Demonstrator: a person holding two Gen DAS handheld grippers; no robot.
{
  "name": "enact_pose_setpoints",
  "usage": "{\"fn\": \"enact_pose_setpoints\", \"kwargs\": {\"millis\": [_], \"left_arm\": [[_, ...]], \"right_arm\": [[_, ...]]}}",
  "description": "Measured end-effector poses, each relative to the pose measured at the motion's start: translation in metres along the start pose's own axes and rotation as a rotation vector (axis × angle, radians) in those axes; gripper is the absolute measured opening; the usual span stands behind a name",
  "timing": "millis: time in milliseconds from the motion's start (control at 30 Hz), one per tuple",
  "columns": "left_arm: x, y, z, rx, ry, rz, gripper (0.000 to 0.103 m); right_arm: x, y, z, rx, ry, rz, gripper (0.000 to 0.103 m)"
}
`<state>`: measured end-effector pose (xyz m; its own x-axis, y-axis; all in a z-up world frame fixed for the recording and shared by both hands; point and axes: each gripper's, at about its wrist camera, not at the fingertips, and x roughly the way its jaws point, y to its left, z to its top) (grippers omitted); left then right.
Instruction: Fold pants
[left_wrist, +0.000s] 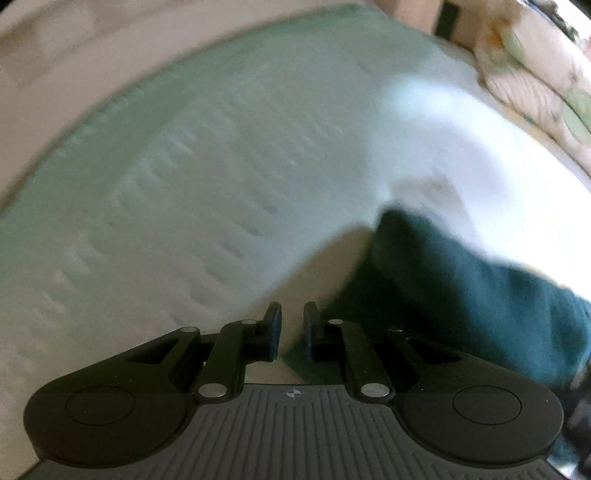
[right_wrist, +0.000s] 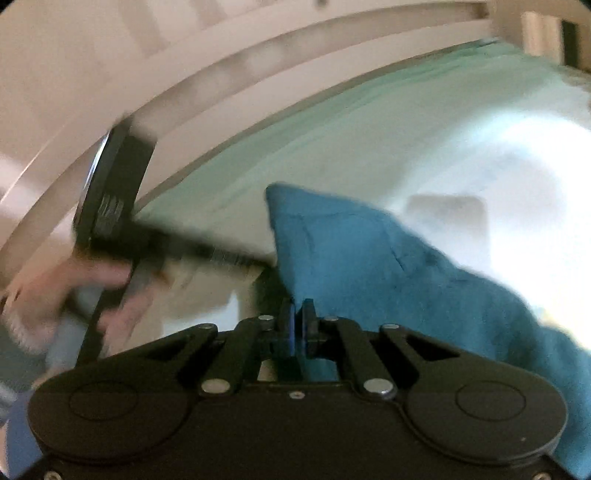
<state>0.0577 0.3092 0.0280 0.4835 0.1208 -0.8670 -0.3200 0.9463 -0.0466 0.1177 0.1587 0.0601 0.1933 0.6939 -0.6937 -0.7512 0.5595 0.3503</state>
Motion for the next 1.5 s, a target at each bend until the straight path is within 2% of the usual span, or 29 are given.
{"fn": "enact_pose_setpoints", "kwargs": {"millis": [67,167,233,300,333,433,467,533,600,700,833,1000,1233,1267,1300,1333,1433,1500], "left_arm": [[-0.016,0.003,0.003,-0.006,-0.05,0.043,0.013],[-0.037,-0.006,0.006,0.041,-0.119,0.085,0.013],[-0.042,-0.018,0.011,0.091,-0.145,0.068,0.013],[-0.038,-0.033,0.013,0.16,-0.123,0.011,0.013],[-0.034,-0.04,0.014,0.191,-0.11,-0.006,0.013],[-0.021,-0.065,0.012,0.297,-0.071,-0.043,0.013],[-0.017,-0.071,0.011,0.317,-0.056,-0.062,0.013],[-0.008,-0.081,0.008,0.342,-0.018,-0.112,0.013],[0.001,-0.089,0.001,0.351,0.016,-0.154,0.013],[0.017,-0.095,-0.009,0.372,0.076,-0.168,0.013],[0.04,-0.099,-0.024,0.422,0.177,-0.158,0.014],[0.042,-0.095,-0.029,0.412,0.179,-0.163,0.014],[0.048,-0.107,-0.022,0.459,0.186,-0.138,0.014],[0.047,-0.106,-0.021,0.454,0.189,-0.139,0.014],[0.048,-0.106,-0.021,0.448,0.191,-0.14,0.014],[0.048,-0.106,-0.02,0.442,0.194,-0.143,0.014],[0.047,-0.104,-0.016,0.429,0.196,-0.151,0.014],[0.041,-0.103,-0.011,0.427,0.173,-0.147,0.013]], "right_arm": [[0.02,0.007,-0.01,-0.031,0.057,-0.002,0.009],[0.054,0.005,-0.023,-0.007,0.13,-0.01,0.009],[0.069,0.003,-0.027,0.01,0.153,-0.024,0.012],[0.068,0.0,-0.027,0.029,0.136,-0.004,0.02],[0.062,-0.002,-0.028,0.045,0.126,0.007,0.02],[0.031,-0.009,-0.026,0.073,0.085,0.027,0.028],[0.02,-0.012,-0.025,0.076,0.066,0.021,0.035],[-0.011,-0.024,-0.027,0.089,0.026,0.001,0.041],[-0.038,-0.041,-0.029,0.119,-0.009,-0.019,0.041],[-0.076,-0.083,-0.028,0.211,-0.066,-0.096,0.041],[-0.099,-0.149,-0.023,0.347,-0.115,-0.248,0.057],[-0.084,-0.21,-0.017,0.424,-0.027,-0.34,0.06],[-0.049,-0.225,-0.023,0.416,0.113,-0.238,0.06],[-0.051,-0.222,-0.027,0.398,0.104,-0.24,0.054],[-0.057,-0.217,-0.03,0.37,0.083,-0.244,0.041],[-0.061,-0.211,-0.031,0.344,0.069,-0.251,0.01],[-0.089,-0.187,-0.045,0.272,-0.016,-0.263,0.008],[-0.102,-0.167,-0.056,0.214,-0.036,-0.269,0.008]]}}
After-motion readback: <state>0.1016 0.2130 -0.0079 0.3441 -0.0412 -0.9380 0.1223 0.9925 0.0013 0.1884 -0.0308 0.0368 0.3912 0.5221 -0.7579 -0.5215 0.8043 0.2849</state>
